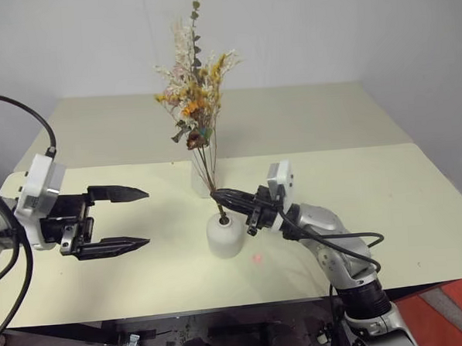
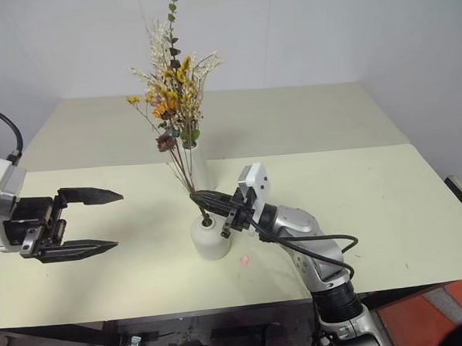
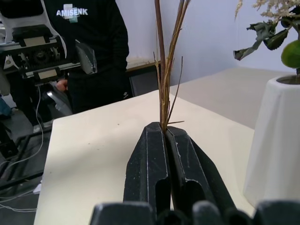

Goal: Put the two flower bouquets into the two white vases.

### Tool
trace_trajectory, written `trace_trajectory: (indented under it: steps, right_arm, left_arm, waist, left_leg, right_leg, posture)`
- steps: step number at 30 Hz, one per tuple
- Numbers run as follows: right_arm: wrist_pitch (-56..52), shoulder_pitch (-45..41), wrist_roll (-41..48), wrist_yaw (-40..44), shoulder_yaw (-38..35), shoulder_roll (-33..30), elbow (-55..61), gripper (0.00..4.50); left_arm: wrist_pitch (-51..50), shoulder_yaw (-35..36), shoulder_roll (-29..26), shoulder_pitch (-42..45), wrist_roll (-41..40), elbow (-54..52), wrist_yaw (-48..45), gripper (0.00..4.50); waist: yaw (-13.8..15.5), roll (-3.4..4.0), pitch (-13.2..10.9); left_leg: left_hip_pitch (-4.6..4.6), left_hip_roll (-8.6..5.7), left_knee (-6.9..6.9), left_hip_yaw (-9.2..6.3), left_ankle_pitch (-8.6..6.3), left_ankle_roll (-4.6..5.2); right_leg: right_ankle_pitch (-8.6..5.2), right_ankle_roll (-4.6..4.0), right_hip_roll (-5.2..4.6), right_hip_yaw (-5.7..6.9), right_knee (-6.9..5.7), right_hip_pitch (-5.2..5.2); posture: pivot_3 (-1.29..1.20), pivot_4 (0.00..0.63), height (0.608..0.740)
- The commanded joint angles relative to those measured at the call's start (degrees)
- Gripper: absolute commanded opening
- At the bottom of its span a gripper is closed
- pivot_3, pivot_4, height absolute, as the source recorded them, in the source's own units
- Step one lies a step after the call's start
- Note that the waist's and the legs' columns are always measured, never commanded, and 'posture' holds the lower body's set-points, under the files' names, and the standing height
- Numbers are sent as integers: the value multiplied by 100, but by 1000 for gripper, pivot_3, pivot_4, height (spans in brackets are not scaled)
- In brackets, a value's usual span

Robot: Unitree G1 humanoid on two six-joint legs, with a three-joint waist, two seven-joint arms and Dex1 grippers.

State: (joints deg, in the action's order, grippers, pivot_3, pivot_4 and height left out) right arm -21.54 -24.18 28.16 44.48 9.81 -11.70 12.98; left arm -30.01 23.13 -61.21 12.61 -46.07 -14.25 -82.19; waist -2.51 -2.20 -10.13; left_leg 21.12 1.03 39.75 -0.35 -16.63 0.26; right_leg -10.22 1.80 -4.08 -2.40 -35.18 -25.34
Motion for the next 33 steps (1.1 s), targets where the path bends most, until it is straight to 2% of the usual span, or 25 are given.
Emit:
trace_trajectory:
  steps: [1,20,33]
  right_arm:
    - [91,81,-11,66,13,-59,140,44]
    - [377,135,127,-118,-192,227,203,44]
    - [172,265,223,115,-62,75,165,44]
  left_arm:
    - [76,51,-29,99,-21,-80,22,4500]
    - [67,28,-12,140,-22,-59,44,4500]
    - [88,-4,-37,193,38,-9,30,4500]
  waist:
    - [1,0,0]
    - [0,0,0]
    - [-2,0,0]
  left_leg:
    - [-3,0,0,0,0,0]
    - [-5,1,-1,0,0,0]
    - [-5,2,-1,0,0,0]
  right_leg:
    - [0,0,0,0,0,3]
    - [0,0,2,0,0,3]
    - [-1,0,3,0,-1,4]
  posture:
    - [0,150,740]
    - [0,150,740]
    - [0,150,740]
